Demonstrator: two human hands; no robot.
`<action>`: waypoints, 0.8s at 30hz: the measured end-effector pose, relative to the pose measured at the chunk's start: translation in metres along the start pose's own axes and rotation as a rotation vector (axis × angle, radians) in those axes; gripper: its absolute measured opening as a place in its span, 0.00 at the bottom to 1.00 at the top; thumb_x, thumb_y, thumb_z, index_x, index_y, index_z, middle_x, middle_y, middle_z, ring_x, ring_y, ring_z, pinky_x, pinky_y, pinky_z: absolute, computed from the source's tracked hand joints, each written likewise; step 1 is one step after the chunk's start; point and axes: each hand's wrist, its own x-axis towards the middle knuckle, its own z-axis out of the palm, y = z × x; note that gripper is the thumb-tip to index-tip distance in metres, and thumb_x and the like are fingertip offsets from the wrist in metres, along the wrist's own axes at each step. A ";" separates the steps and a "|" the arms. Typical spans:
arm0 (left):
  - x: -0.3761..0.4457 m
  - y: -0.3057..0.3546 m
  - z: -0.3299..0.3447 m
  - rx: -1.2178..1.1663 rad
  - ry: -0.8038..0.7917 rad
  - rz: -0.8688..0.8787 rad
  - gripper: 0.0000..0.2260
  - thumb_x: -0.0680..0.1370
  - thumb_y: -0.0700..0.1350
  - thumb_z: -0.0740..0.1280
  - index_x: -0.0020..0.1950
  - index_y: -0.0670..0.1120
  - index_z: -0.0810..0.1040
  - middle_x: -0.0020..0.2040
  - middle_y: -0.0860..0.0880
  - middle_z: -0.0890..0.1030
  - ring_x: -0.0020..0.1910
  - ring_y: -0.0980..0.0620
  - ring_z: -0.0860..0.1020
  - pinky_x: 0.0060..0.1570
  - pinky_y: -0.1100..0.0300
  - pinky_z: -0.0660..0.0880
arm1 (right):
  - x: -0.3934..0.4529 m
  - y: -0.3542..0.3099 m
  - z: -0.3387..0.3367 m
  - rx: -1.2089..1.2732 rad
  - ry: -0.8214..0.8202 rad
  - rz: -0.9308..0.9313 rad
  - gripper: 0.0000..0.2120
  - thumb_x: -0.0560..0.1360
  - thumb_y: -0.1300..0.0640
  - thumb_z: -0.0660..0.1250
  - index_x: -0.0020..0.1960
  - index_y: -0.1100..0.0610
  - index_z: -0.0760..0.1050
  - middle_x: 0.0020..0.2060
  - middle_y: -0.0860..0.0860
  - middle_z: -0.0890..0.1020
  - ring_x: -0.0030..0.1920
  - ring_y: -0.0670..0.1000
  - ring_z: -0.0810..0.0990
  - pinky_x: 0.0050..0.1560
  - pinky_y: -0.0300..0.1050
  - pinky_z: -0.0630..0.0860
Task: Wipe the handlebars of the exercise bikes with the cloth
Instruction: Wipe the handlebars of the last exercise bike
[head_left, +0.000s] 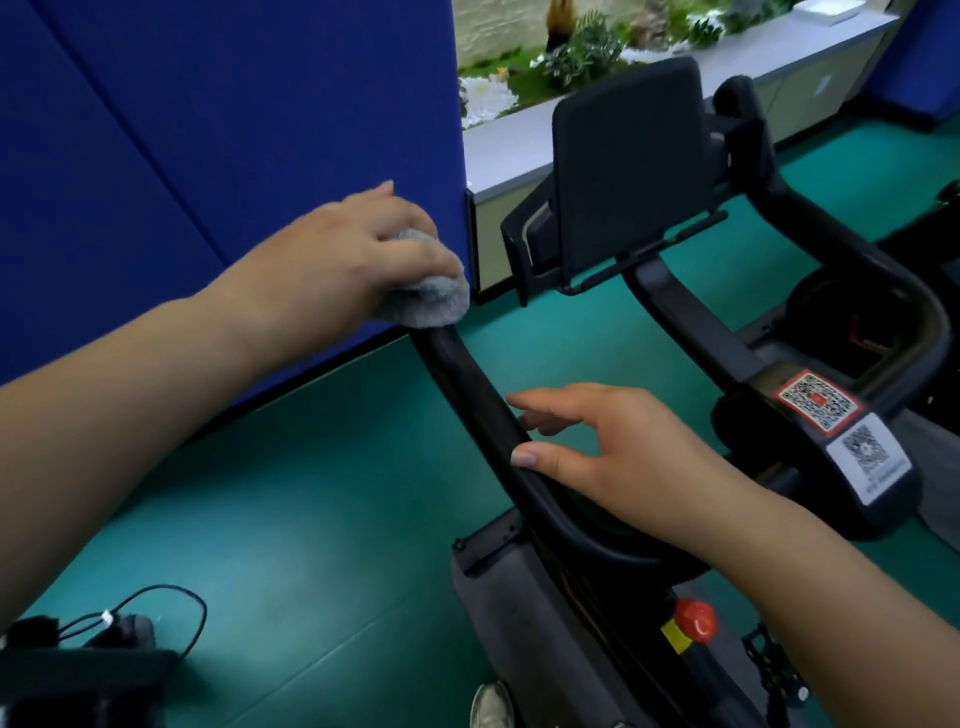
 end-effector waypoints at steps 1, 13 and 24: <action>0.001 -0.004 -0.002 -0.005 0.012 -0.022 0.15 0.75 0.36 0.61 0.60 0.44 0.78 0.56 0.39 0.76 0.53 0.39 0.75 0.70 0.47 0.58 | 0.002 -0.001 0.001 0.000 -0.002 0.003 0.23 0.71 0.43 0.69 0.65 0.42 0.72 0.44 0.30 0.74 0.54 0.34 0.75 0.54 0.27 0.68; -0.021 -0.004 0.001 -0.204 0.295 -0.377 0.19 0.74 0.42 0.57 0.62 0.47 0.77 0.56 0.46 0.77 0.55 0.48 0.73 0.52 0.60 0.67 | 0.016 -0.016 0.006 0.004 0.058 0.035 0.22 0.70 0.44 0.70 0.64 0.43 0.74 0.45 0.35 0.78 0.51 0.34 0.77 0.54 0.28 0.70; -0.061 0.061 0.044 -0.404 0.333 -0.497 0.18 0.72 0.35 0.62 0.60 0.45 0.79 0.53 0.46 0.76 0.51 0.55 0.71 0.49 0.72 0.65 | 0.012 -0.019 0.017 -0.066 0.188 0.018 0.17 0.72 0.48 0.69 0.61 0.45 0.76 0.51 0.39 0.78 0.50 0.37 0.76 0.53 0.27 0.69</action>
